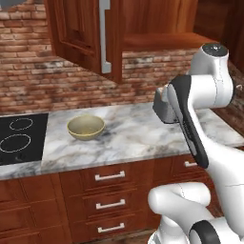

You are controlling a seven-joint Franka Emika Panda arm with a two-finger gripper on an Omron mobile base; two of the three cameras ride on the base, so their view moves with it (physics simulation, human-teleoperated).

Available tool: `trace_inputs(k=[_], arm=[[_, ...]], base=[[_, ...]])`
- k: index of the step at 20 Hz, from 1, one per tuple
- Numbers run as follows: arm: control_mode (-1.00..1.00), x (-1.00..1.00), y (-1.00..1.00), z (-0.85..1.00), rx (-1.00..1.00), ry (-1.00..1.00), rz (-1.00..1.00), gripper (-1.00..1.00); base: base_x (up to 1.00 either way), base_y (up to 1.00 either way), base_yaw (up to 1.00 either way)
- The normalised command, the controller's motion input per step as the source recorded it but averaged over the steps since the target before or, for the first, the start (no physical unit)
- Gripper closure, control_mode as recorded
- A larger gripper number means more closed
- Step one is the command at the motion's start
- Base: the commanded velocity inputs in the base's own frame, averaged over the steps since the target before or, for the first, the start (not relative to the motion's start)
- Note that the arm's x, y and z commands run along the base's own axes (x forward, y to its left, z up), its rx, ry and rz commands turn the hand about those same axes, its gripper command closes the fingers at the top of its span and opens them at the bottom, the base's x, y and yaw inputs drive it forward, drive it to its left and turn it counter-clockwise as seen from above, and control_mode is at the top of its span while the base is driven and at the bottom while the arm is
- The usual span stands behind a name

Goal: Open the cabinet and move the ladle to the pot. Then close the cabinet.

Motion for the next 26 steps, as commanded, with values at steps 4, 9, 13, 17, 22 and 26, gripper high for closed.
trace_inputs(k=[4, 9, 13, 17, 22, 26], arm=[[1.0, 0.0, 0.0, 0.0, 0.0, 0.0, 0.0, 1.0], [1.0, 0.0, 0.0, 0.0, 0.0, 0.0, 0.0, 1.0], [1.0, 0.0, 0.0, 0.0, 0.0, 0.0, 0.0, 1.0], [1.0, 0.0, 0.0, 0.0, 0.0, 0.0, 0.0, 1.0], [1.0, 0.0, 0.0, 0.0, 0.0, 0.0, 0.0, 1.0], [1.0, 0.0, 0.0, 0.0, 0.0, 0.0, 0.0, 1.0]], base=[[-0.91, 0.84, -0.07], [-0.13, 1.0, -0.08], [0.31, 1.0, -0.06], [0.39, 1.0, -0.05], [0.41, 1.0, -0.01], [0.39, 1.0, 0.0]])
